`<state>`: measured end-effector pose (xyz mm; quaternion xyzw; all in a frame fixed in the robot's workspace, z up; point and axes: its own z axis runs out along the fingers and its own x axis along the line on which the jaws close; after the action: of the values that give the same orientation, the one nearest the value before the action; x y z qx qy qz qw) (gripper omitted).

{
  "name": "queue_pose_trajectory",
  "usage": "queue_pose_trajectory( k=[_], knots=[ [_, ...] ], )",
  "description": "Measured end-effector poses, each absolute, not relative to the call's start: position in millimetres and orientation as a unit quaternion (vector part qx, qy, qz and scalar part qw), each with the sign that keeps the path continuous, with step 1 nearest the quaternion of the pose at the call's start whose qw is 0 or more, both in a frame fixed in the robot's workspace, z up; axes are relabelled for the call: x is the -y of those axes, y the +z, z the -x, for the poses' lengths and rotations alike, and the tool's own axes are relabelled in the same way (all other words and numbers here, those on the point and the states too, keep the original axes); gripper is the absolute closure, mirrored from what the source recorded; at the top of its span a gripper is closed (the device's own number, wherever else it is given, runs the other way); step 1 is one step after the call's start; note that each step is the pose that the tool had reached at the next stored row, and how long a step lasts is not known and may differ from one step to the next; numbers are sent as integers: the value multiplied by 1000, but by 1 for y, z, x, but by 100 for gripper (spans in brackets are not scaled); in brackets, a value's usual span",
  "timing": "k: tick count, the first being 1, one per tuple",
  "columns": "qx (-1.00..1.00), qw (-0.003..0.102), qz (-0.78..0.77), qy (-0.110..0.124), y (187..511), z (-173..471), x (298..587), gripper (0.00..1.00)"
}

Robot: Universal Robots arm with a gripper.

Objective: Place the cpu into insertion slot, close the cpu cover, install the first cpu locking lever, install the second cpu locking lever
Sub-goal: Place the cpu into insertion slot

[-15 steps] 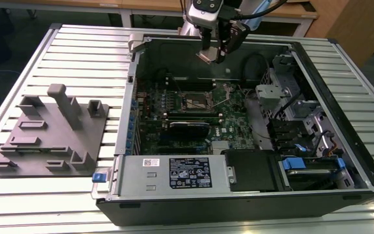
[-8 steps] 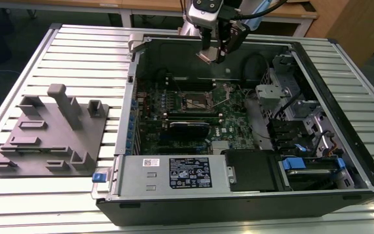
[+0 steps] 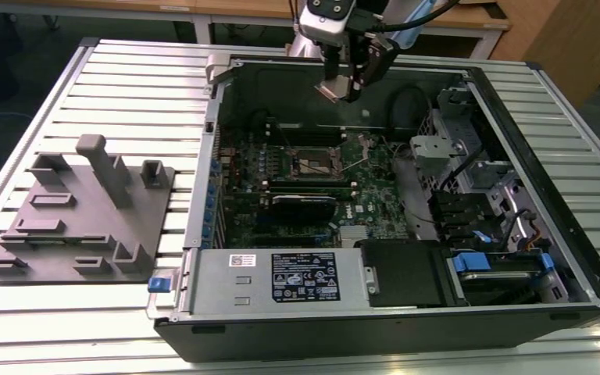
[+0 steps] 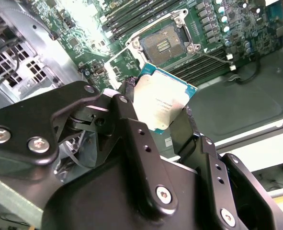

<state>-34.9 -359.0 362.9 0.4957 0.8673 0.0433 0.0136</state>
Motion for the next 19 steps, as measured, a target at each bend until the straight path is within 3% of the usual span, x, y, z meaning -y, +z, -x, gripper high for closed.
queue_pose_trajectory(
  k=[19],
  knots=[
    [-830, 17, -556, 42, 361, 35, 359, 46]
  ],
)
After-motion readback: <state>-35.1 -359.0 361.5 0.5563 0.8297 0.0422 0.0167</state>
